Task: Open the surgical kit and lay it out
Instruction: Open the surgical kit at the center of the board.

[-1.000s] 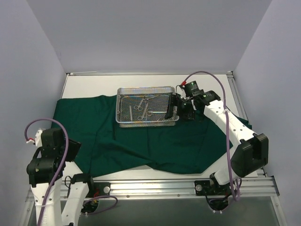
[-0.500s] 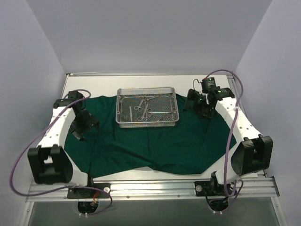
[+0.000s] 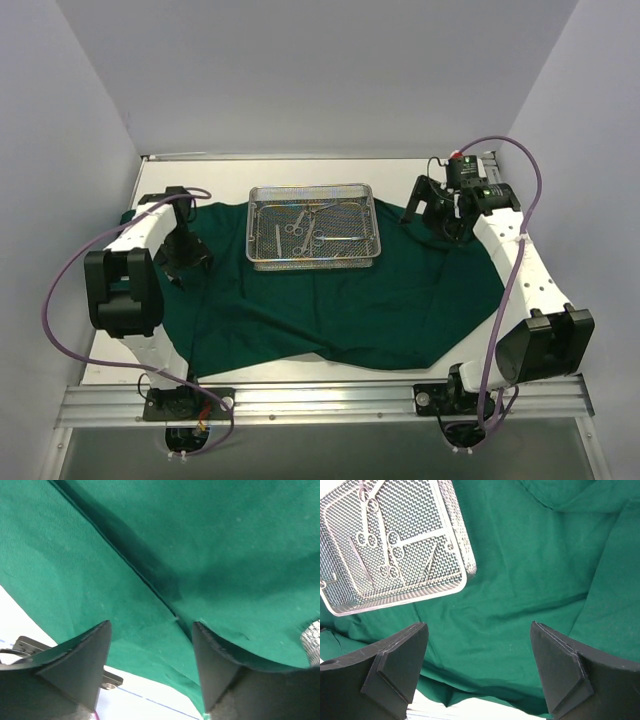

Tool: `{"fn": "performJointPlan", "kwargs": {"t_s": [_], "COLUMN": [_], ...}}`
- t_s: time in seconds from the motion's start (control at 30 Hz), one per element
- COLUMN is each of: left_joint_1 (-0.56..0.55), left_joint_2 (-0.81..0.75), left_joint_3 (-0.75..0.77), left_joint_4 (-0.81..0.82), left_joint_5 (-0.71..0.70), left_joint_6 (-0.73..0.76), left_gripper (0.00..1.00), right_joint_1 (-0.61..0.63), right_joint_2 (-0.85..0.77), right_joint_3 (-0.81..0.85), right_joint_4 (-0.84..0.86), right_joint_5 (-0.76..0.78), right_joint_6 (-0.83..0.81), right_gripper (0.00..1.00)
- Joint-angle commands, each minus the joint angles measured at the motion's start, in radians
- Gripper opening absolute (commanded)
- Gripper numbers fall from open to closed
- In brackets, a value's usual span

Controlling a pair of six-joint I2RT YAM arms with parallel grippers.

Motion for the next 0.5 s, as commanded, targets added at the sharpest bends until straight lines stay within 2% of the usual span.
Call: {"fn": "performJointPlan", "kwargs": {"t_s": [0.0,0.1,0.27,0.3,0.4,0.47], "left_joint_1": [-0.007,-0.008,-0.014,-0.046,-0.063,-0.065], "left_joint_2": [0.024,0.030,0.059,0.066,0.082,0.081], "left_joint_3": [0.013,-0.010,0.002,0.011,0.025,0.023], "left_joint_4": [0.032,0.058,0.059,0.061,0.053,0.052], "left_joint_5": [-0.035,-0.029,-0.029,-0.026,-0.033,-0.033], "left_joint_6": [0.028,0.032,0.032,0.033,0.033,0.029], "left_gripper": [0.73,0.68,0.65,0.65,0.58,0.50], "right_joint_1": [-0.014,-0.024,-0.035,-0.037,-0.040,-0.044], "right_joint_2": [-0.049,-0.054,-0.049,-0.046,-0.040,-0.040], "right_joint_3": [-0.030,-0.036,-0.040,-0.040,-0.040,-0.042], "right_joint_4": [-0.024,-0.025,-0.025,-0.025,-0.025,-0.025], "right_joint_5": [0.016,0.011,0.001,-0.002,-0.008,-0.012], "right_joint_6": [0.010,0.001,-0.012,-0.013,-0.022,-0.027], "right_gripper": [0.85,0.85,0.85,0.85,0.85,0.85]}}
